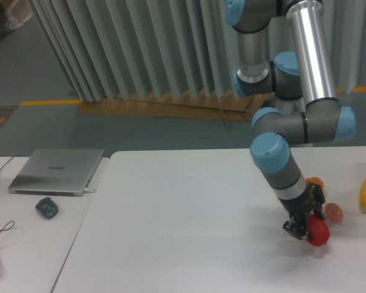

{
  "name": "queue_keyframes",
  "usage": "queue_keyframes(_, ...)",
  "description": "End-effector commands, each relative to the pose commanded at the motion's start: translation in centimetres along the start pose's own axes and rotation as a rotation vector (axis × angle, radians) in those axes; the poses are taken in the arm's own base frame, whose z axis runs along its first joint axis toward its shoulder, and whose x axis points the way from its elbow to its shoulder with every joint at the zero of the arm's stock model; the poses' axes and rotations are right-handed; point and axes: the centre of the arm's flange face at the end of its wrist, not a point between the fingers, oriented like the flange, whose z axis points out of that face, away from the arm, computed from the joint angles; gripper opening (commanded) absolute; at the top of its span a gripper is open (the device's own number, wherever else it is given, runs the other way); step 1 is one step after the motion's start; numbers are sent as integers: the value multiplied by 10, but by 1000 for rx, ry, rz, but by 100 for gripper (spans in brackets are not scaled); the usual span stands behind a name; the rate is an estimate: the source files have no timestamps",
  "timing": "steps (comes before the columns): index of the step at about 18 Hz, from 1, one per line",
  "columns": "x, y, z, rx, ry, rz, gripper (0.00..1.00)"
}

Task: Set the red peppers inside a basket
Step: 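Lift the red pepper and carry it past the yellow pepper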

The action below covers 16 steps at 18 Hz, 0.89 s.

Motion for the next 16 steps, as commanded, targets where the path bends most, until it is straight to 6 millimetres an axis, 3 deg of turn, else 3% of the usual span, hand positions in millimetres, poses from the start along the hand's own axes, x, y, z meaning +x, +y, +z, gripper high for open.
queue_keyframes(4,20,21,-9,19,-26,-49,32)
queue_keyframes(11,55,58,-15,103,-72,-124,32)
queue_keyframes(16,98,93,-19,181,-107,-203,32)
